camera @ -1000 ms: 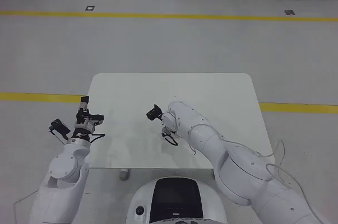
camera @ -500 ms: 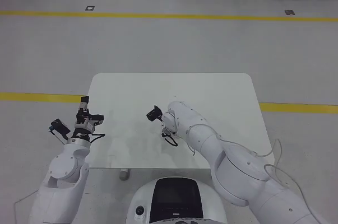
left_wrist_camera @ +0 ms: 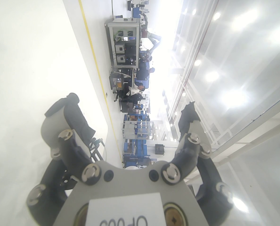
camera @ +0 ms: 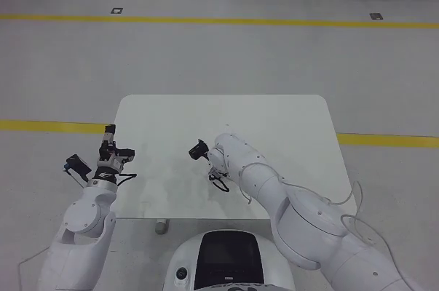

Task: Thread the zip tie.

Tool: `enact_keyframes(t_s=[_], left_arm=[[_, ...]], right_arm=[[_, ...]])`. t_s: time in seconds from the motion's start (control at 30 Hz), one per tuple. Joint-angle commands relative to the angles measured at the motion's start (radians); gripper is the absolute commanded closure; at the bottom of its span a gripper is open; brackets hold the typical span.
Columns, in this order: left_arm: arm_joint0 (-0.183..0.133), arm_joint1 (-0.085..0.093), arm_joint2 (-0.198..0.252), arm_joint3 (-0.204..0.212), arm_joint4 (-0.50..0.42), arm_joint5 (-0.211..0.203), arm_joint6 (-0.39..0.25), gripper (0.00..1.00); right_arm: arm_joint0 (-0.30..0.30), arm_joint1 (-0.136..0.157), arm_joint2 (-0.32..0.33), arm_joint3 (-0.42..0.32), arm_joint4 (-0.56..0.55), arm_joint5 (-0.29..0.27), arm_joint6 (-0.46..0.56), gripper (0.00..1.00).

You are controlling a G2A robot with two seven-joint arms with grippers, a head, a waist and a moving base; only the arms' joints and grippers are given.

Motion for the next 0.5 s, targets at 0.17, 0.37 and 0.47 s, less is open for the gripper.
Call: enact_keyframes(t_s=[0.17,0.37,0.47], left_arm=[[0.000,0.000,0.000,0.000,0.000,0.000,0.000,0.00],[0.000,0.000,0.000,0.000,0.000,0.000,0.000,0.00],[0.000,0.000,0.000,0.000,0.000,0.000,0.000,0.00]], right_arm=[[-0.002,-0.010,0.000,0.010,-0.015,0.014,0.000,0.81],[-0.002,-0.017,0.004,0.018,-0.023,0.027,-0.002,0.82],[-0.003,-0.019,0.005,0.021,-0.027,0.030,0.000,0.85]])
